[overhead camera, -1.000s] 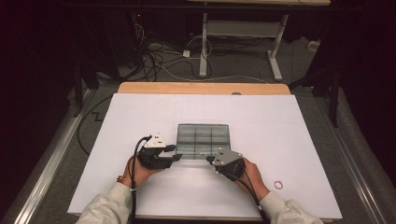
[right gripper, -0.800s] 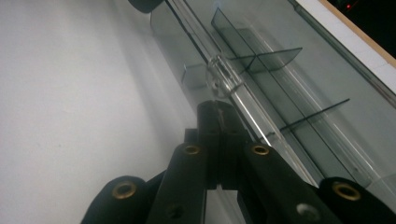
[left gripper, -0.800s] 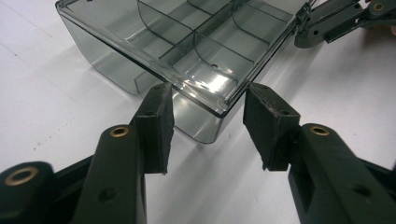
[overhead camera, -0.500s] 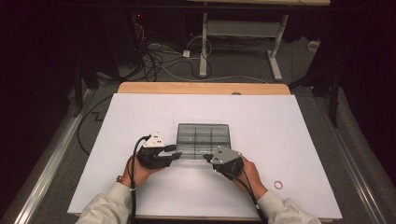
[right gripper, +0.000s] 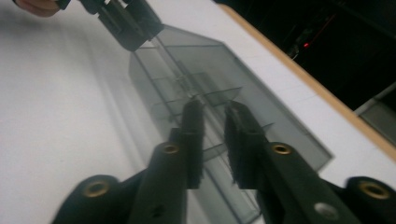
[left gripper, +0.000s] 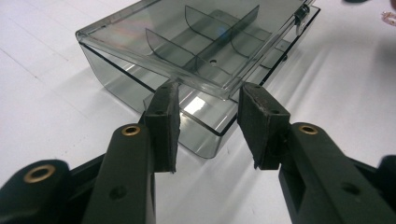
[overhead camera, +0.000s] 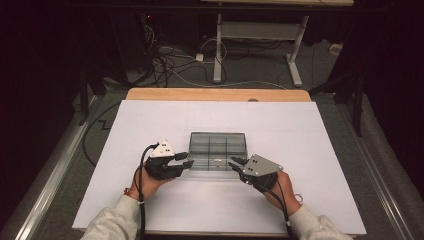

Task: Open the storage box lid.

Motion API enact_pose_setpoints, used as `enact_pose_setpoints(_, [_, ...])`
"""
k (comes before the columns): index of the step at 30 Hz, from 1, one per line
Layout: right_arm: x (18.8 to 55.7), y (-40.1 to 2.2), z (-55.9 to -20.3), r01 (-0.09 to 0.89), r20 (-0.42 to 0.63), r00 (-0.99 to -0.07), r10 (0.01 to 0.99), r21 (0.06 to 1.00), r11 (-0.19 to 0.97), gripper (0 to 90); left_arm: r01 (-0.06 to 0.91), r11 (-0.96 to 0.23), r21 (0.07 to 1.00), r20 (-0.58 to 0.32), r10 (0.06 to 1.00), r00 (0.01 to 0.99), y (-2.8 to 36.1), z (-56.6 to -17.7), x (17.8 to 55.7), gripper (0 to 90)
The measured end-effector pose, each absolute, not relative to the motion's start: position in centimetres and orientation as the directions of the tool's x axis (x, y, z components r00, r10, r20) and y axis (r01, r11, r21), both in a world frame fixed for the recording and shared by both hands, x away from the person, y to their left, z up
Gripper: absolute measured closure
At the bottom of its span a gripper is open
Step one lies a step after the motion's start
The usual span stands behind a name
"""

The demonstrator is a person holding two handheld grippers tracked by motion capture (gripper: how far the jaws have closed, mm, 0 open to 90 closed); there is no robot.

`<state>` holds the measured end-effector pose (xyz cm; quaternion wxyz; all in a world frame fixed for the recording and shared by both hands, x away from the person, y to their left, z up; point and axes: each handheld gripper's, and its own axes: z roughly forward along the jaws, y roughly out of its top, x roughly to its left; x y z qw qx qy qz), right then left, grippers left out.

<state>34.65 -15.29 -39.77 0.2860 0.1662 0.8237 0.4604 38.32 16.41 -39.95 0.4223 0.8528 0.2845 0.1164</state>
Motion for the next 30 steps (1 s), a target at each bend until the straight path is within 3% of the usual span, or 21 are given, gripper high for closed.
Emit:
enact_pose_setpoints(9, [35.6, -17.8, -39.4, 0.016, -0.354, -0.730, 0.585, 0.846, 0.532, 57.0, 0.360, -0.463, 0.810, -0.030, 0.581, 0.813, 16.6, -39.3, 38.2, 57.6])
enact_pose_setpoints(14, [36.4, -18.1, -39.9, 0.043, -0.357, -0.719, 0.596, 0.833, 0.551, 52.9, 0.347, -0.454, 0.821, -0.020, 0.585, 0.811, 16.5, -39.0, 38.2, 57.6])
enact_pose_setpoints(18, [37.0, -18.1, -40.4, 0.067, -0.354, -0.713, 0.605, 0.824, 0.562, 53.0, 0.336, -0.456, 0.824, -0.005, 0.587, 0.810, 16.4, -38.8, 38.2, 57.6])
enact_pose_setpoints(30, [37.8, -17.8, -40.8, 0.039, -0.400, -0.668, 0.627, 0.823, 0.567, 65.6, 0.295, -0.490, 0.820, 0.074, 0.603, 0.794, 16.2, -38.4, 38.0, 57.4])
